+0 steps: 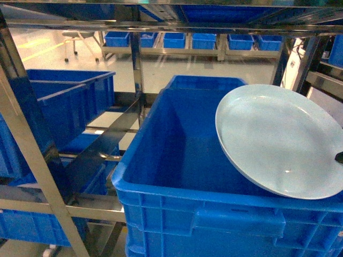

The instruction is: Place blue tray on left shelf second layer neatly

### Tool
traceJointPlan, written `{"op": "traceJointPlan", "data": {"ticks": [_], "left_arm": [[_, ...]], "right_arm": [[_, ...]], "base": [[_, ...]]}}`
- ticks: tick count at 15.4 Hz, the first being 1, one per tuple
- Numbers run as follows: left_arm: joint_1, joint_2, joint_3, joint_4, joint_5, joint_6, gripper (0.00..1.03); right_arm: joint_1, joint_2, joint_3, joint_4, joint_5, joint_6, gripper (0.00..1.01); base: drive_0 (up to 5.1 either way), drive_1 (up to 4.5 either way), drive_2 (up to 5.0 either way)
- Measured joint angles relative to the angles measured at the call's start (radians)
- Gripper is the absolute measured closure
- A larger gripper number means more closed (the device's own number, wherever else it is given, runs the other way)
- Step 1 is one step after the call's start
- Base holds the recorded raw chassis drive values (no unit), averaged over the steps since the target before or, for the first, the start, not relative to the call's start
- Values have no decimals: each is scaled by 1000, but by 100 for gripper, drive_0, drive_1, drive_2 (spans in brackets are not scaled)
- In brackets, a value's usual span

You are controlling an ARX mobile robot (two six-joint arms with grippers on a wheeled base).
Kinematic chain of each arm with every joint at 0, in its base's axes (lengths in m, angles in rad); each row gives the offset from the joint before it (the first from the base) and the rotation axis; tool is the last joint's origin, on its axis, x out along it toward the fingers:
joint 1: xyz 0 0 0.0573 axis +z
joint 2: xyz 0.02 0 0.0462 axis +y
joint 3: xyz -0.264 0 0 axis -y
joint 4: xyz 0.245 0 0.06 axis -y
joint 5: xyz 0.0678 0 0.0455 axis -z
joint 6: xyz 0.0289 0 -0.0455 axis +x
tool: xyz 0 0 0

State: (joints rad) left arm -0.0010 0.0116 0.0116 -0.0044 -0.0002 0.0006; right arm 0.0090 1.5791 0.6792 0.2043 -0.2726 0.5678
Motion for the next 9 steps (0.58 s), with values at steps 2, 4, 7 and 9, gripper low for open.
{"op": "traceJointPlan", "data": {"ticks": [2,4,7,9], "left_arm": [[0,0,0,0,0,0,5],[0,0,0,0,0,0,5],[0,0,0,0,0,0,5],[0,0,0,0,0,0,5]], "right_arm": [[57,83,98,-18,46,119,99],[92,113,156,-31,66,154,99],[131,169,199,-57,104,161,99],[143,200,211,-58,144,161,99]], "base": [[0,0,0],[0,0,0],[0,0,0],[0,0,0]]}}
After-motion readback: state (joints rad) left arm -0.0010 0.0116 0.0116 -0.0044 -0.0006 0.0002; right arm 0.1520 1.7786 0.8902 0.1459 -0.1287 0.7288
